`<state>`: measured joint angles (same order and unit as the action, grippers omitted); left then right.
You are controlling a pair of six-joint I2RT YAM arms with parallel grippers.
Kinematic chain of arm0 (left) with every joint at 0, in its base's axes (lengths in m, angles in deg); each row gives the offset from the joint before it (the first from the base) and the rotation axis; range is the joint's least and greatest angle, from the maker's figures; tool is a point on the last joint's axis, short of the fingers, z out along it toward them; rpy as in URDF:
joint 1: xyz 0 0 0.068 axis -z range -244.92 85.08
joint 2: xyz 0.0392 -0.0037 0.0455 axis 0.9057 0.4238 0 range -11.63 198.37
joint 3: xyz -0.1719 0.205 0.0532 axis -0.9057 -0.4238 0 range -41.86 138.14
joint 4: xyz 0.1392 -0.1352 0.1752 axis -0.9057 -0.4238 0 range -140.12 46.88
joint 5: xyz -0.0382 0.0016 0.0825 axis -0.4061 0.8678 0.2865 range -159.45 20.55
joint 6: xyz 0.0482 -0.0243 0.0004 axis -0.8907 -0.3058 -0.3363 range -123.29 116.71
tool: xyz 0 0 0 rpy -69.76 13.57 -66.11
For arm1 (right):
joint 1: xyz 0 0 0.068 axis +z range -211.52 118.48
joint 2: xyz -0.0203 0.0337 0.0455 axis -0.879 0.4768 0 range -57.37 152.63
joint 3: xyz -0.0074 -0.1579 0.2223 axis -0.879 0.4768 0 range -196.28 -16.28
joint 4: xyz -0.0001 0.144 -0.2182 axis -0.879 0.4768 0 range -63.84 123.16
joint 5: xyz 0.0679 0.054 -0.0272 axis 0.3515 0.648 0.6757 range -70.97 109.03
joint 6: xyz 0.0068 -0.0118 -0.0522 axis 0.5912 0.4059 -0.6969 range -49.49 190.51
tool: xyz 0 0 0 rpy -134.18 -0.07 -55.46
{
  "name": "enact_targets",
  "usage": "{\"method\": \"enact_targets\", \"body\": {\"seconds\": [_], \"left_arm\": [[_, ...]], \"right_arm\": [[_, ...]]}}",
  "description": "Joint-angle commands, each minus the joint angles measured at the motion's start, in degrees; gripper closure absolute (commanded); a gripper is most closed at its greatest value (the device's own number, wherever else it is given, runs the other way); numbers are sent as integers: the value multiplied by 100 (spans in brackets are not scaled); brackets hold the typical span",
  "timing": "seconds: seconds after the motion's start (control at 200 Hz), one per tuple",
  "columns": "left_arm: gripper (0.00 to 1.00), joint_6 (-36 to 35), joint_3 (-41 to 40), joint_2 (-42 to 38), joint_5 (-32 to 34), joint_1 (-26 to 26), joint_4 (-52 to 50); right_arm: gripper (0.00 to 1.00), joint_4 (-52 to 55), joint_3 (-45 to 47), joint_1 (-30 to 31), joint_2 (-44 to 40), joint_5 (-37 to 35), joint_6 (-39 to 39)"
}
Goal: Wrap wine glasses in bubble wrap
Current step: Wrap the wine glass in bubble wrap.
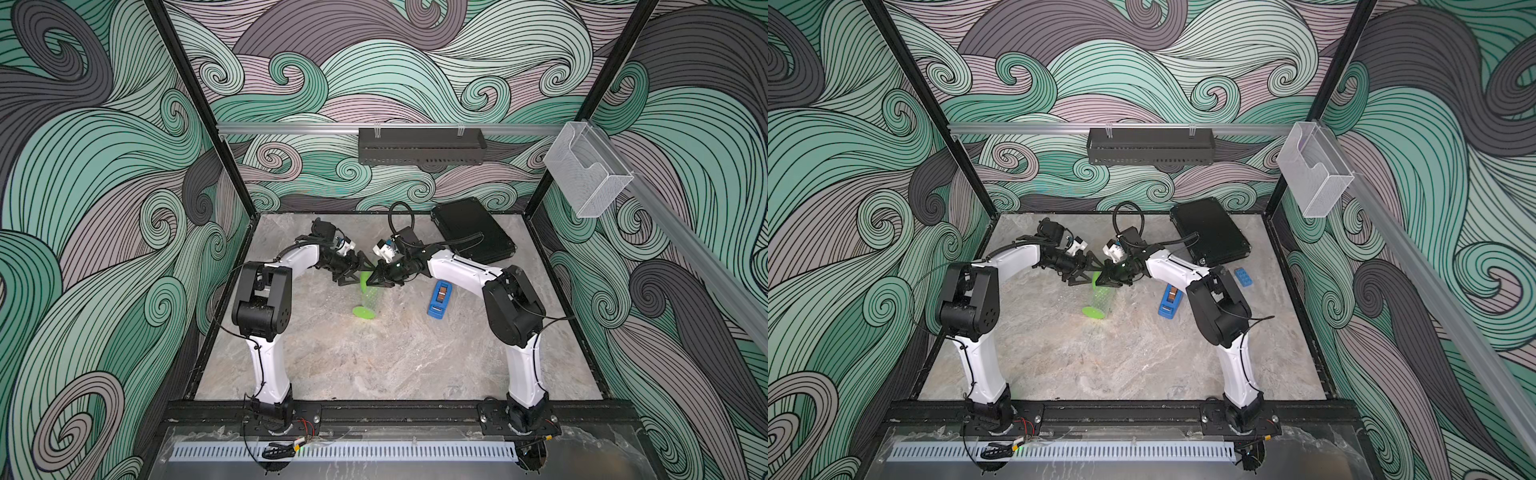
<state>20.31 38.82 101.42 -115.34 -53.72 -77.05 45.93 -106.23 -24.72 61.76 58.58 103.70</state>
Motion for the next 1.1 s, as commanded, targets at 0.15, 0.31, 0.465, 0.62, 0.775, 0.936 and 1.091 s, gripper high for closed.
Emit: {"method": "enact_targets", "body": {"seconds": [0.15, 0.31, 0.465, 0.62, 0.775, 0.936, 1.091], "left_arm": [[48, -193, 186, 170, 349, -17, -270], [63, -231, 185, 236, 410, -18, -271], [64, -287, 199, 329, 492, -14, -313], [65, -321, 195, 382, 522, -16, -316], [65, -329, 219, 420, 537, -21, -330], [65, -345, 187, 388, 521, -13, -325], [66, -339, 144, 376, 528, -6, -307]], "right_arm": [[90, 298, -229, 43, 176, 71, -102], [82, 486, -212, 46, 57, 34, -167], [72, 616, 52, -5, -311, -3, -226], [69, 674, 351, -211, -650, -77, -223], [59, 894, 367, -473, -786, -381, -242], [32, 1147, -3, -599, -490, -756, -185], [18, 1238, -474, -606, -43, -1000, -80]]}}
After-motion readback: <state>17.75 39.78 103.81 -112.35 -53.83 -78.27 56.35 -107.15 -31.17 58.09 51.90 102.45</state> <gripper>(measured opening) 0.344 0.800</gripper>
